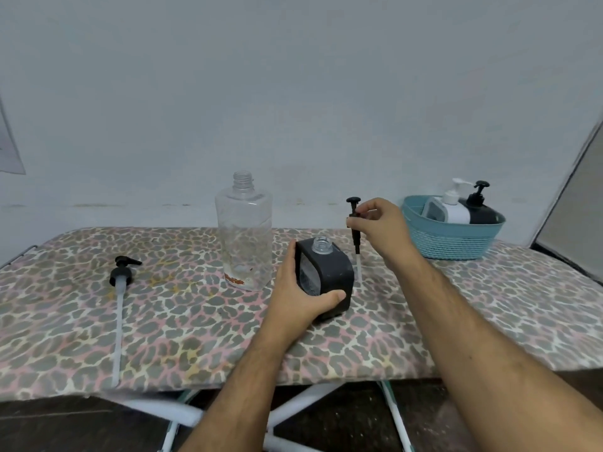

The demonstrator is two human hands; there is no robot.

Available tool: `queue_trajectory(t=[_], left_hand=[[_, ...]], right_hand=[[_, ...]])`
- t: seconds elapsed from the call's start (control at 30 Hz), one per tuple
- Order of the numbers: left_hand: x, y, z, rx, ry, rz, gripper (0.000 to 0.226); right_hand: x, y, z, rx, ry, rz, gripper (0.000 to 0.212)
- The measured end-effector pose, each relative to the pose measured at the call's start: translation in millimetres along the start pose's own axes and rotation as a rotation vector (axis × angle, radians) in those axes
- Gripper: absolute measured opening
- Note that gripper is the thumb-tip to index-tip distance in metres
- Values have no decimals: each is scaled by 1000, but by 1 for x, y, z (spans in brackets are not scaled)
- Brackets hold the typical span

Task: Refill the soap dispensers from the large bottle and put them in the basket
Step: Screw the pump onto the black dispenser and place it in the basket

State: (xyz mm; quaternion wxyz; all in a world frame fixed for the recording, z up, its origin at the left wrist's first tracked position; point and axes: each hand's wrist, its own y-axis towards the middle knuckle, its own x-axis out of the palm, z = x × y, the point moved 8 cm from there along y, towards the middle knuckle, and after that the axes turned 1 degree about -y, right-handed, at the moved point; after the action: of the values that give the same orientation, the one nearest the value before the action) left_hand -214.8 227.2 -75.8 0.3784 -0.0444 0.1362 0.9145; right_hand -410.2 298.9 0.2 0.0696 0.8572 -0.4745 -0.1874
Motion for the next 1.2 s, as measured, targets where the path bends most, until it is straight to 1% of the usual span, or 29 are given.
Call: queue_trajectory(t=[0.07, 0.27, 0.4, 0.5, 0.63, 0.8, 0.93, 1.0, 1.1, 1.2], left_hand=[[0, -1, 0, -11, 6, 4, 131], [4, -5, 6, -12, 42, 24, 135], [4, -6, 7, 4, 76, 49, 133], [4, -6, 9, 26, 83, 63, 129], [6, -6, 10, 47, 80, 67, 123], [6, -5, 11, 80, 69, 76, 118], [2, -5, 13, 122, 78, 97, 107], [2, -5, 13, 133, 94, 110, 105], [0, -4, 14, 140, 116, 128, 101], [-2, -3, 14, 153, 134, 147, 103]], right_hand=[[-16, -13, -19, -73, 76, 54, 21], [-54, -50, -82, -284, 231, 196, 22], [-59, -69, -108, -357, 366, 223, 23], [-53, -79, -119, -396, 395, 237, 23], [-41, -86, -120, -393, 391, 226, 24], [-28, -91, -109, -358, 303, 225, 25], [-15, -92, -99, -327, 204, 210, 25], [-7, -93, -91, -303, 172, 184, 26], [-4, -93, -85, -290, 162, 202, 26], [1, -88, -86, -286, 133, 185, 30]])
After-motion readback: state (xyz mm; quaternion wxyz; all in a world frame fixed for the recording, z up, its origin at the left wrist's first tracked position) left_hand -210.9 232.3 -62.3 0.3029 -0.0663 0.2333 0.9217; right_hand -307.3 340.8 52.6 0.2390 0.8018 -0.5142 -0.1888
